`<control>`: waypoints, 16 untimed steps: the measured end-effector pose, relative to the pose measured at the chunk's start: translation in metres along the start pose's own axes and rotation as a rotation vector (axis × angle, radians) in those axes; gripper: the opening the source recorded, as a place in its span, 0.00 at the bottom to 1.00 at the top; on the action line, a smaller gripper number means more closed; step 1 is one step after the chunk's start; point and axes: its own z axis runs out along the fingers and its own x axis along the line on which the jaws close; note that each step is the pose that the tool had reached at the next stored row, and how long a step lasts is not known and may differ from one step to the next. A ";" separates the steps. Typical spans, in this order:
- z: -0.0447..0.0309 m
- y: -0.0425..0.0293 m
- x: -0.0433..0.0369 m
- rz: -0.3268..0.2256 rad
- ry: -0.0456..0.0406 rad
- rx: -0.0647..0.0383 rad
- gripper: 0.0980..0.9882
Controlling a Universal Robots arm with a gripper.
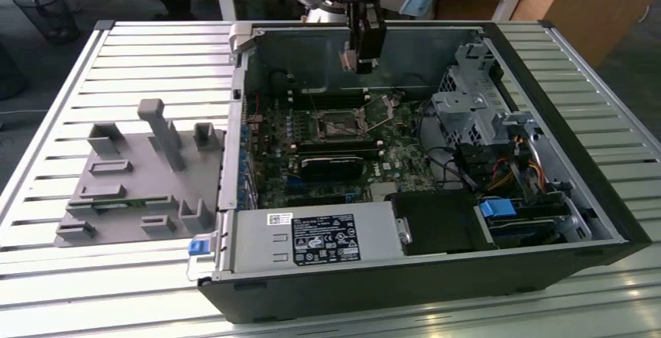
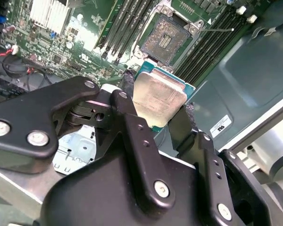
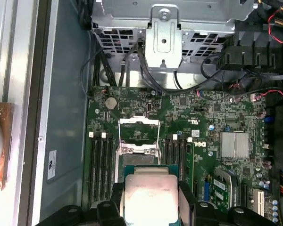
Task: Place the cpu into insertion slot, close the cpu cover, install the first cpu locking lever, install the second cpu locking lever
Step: 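Place the cpu into insertion slot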
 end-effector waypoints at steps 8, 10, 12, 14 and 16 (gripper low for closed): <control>0.0011 -0.0001 0.0008 0.068 -0.0060 -0.001 0.50; 0.0014 -0.0001 0.0010 0.087 -0.0077 -0.002 0.50; 0.0016 -0.0001 0.0011 0.103 -0.0089 -0.002 0.50; 0.0018 -0.0001 0.0013 0.119 -0.0104 -0.002 0.50; 0.0021 -0.0002 0.0015 0.134 -0.0117 -0.002 0.50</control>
